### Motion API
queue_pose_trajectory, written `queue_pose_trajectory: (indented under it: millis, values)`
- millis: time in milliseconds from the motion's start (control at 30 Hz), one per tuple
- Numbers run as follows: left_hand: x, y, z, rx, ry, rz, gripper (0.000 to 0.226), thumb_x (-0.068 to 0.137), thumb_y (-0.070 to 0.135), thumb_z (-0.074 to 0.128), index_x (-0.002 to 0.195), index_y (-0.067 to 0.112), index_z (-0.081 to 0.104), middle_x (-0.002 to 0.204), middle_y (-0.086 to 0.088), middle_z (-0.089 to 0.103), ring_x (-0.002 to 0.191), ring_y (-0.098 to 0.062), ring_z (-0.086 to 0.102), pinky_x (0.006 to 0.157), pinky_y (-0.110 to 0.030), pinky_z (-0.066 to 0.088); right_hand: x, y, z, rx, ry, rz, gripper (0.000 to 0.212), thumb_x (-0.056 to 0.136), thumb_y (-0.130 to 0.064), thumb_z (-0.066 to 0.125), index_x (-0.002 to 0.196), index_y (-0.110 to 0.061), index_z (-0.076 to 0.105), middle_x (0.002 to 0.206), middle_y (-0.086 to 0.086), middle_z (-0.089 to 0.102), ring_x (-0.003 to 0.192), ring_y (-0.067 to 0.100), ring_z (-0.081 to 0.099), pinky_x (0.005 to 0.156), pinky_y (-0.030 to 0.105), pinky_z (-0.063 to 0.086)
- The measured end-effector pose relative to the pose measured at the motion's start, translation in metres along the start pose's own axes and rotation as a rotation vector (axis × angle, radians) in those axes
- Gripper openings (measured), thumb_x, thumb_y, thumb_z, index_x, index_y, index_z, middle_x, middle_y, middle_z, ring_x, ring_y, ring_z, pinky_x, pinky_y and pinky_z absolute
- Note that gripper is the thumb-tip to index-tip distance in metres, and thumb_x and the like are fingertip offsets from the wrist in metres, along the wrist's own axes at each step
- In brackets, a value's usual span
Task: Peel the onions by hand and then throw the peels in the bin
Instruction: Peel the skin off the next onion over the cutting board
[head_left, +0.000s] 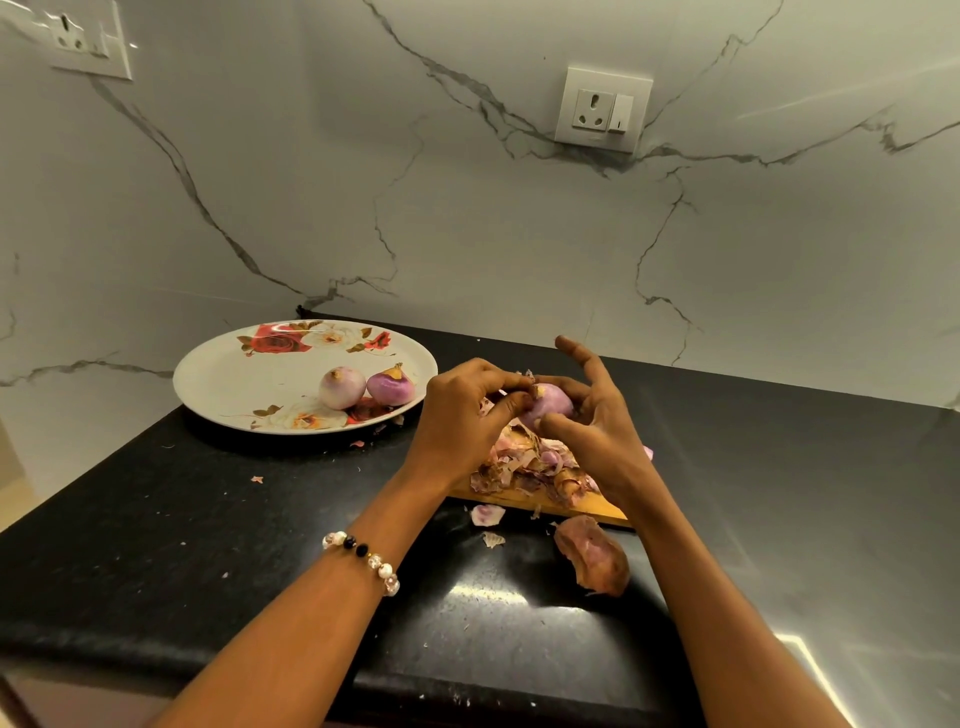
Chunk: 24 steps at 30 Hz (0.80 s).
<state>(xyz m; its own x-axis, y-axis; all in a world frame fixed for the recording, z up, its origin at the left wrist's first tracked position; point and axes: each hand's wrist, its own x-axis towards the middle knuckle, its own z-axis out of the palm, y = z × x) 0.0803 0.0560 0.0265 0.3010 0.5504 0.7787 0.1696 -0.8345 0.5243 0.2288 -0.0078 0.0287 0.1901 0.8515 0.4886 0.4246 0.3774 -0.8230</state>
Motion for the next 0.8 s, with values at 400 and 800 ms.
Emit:
queue_pose_trajectory:
  millis: [400,800]
  values:
    - [-0.0023,-0.0005,-0.0004,0.094,0.020,0.040,0.014,0.079,0.010,0.075,0.092,0.005,0.075,0.083,-0.007,0.071,0.069,-0.005,0.058,0.062,-0.003,0.044,-0.0029,0.0039,0.0052,-0.065,-0.034,0.007,0.093,0.068,-0.025,0.072,0.148,-0.027,0.024,0.129,0.013,0.060,0.108,0.024,0.065,0.094,0.048,0.054]
    - [-0.0015,-0.0009,0.0044,0.168,0.015,-0.033,0.008,0.084,0.008,0.068,0.091,0.003,0.068,0.088,-0.008,0.064,0.077,-0.011,0.057,0.064,-0.007,0.041,-0.0013,0.0019,0.0059,-0.006,-0.066,0.000,0.091,0.072,-0.006,0.071,0.149,-0.020,0.024,0.119,0.009,0.066,0.108,0.025,0.066,0.095,0.044,0.054]
